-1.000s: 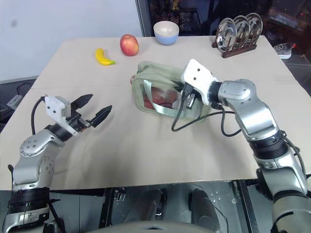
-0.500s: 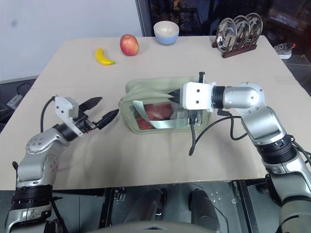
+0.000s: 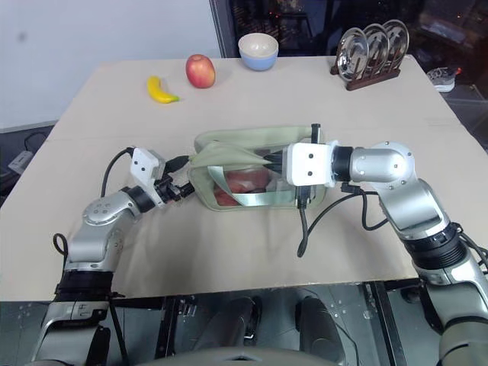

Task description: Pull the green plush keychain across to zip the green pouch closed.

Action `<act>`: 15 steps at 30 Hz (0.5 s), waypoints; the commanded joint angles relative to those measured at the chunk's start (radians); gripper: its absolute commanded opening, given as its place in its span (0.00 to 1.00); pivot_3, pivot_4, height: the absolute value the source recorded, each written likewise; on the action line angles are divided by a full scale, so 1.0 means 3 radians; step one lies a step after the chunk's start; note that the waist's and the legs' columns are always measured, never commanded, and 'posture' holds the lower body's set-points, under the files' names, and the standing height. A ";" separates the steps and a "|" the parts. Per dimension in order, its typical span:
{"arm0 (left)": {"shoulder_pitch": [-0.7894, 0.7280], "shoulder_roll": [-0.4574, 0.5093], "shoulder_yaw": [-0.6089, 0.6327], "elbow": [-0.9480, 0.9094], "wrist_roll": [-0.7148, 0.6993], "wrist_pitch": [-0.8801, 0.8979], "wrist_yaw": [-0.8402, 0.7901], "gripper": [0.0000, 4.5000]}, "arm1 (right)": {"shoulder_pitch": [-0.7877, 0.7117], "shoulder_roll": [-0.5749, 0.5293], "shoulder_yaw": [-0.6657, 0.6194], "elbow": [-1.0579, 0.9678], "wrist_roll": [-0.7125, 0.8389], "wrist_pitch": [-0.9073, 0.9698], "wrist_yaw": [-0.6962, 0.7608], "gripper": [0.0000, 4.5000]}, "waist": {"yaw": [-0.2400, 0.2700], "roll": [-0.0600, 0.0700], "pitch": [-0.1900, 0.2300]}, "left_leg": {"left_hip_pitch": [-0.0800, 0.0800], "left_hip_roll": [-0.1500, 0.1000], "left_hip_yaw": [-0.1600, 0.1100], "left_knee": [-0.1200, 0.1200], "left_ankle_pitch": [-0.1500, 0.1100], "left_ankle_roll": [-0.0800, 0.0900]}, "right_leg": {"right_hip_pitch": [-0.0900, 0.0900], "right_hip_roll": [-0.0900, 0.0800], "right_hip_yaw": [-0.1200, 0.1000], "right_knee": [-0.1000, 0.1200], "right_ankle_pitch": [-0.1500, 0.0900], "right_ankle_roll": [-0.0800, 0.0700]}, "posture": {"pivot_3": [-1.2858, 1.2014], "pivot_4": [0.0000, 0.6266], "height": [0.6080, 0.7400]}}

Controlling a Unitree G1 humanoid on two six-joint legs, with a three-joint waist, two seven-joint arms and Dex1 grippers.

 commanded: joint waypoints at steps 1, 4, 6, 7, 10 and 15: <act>-0.0079 0.0017 0.0196 -0.0105 -0.0136 -0.0267 -0.0059 0.27 | -0.0011 0.0042 -0.0048 -0.0077 0.0010 -0.0008 -0.0040 0.00 | 0.0004 0.0000 0.0000 | 0.0000 0.0000 0.0000 0.0000 -0.0001 0.0001 | 0.0000 0.0000 0.0000 0.0000 0.0000 0.0000 | 0.52 0.24 1.00; -0.0158 0.0163 0.0305 -0.0092 0.0093 -0.0718 0.0048 0.02 | -0.0024 0.0073 -0.0052 -0.0037 -0.0002 -0.0010 -0.0064 0.00 | 0.0001 0.0000 0.0000 | 0.0000 0.0000 0.0001 0.0001 -0.0003 0.0004 | 0.0000 0.0000 0.0001 0.0000 0.0000 0.0000 | 0.52 0.24 1.00; -0.0265 0.0266 0.0331 -0.0042 0.0246 -0.0978 0.0113 0.02 | -0.0034 0.0094 -0.0045 0.0006 -0.0016 -0.0030 -0.0069 0.00 | 0.0005 0.0000 0.0000 | 0.0000 0.0000 -0.0001 0.0001 -0.0001 0.0002 | 0.0000 0.0000 -0.0001 0.0000 0.0000 0.0000 | 0.52 0.24 1.00; -0.0335 0.0313 0.0321 -0.0035 0.0317 -0.1096 0.0130 0.02 | -0.0039 0.0107 -0.0036 0.0032 -0.0027 -0.0046 -0.0071 0.00 | 0.0005 0.0000 0.0000 | 0.0000 0.0000 -0.0001 0.0001 0.0001 -0.0002 | 0.0000 0.0000 -0.0001 0.0000 0.0000 0.0000 | 0.52 0.24 1.00; -0.0547 0.0405 0.0211 0.0000 0.0539 -0.1365 0.0173 0.02 | -0.0067 0.0160 -0.0004 0.0095 -0.0059 -0.0078 -0.0078 0.00 | 0.0004 0.0000 0.0000 | 0.0002 -0.0002 0.0002 0.0001 0.0001 -0.0002 | 0.0002 -0.0002 0.0001 -0.0001 0.0000 0.0000 | 0.52 0.24 1.00; -0.0978 0.0484 -0.0129 0.0149 0.0996 -0.1889 0.0145 0.02 | -0.0106 0.0234 0.0021 0.0137 -0.0089 -0.0113 -0.0076 0.00 | -0.0001 0.0000 0.0000 | 0.0001 -0.0001 0.0003 0.0001 0.0001 -0.0002 | 0.0000 0.0001 0.0002 0.0002 0.0000 0.0000 | 0.52 0.24 1.00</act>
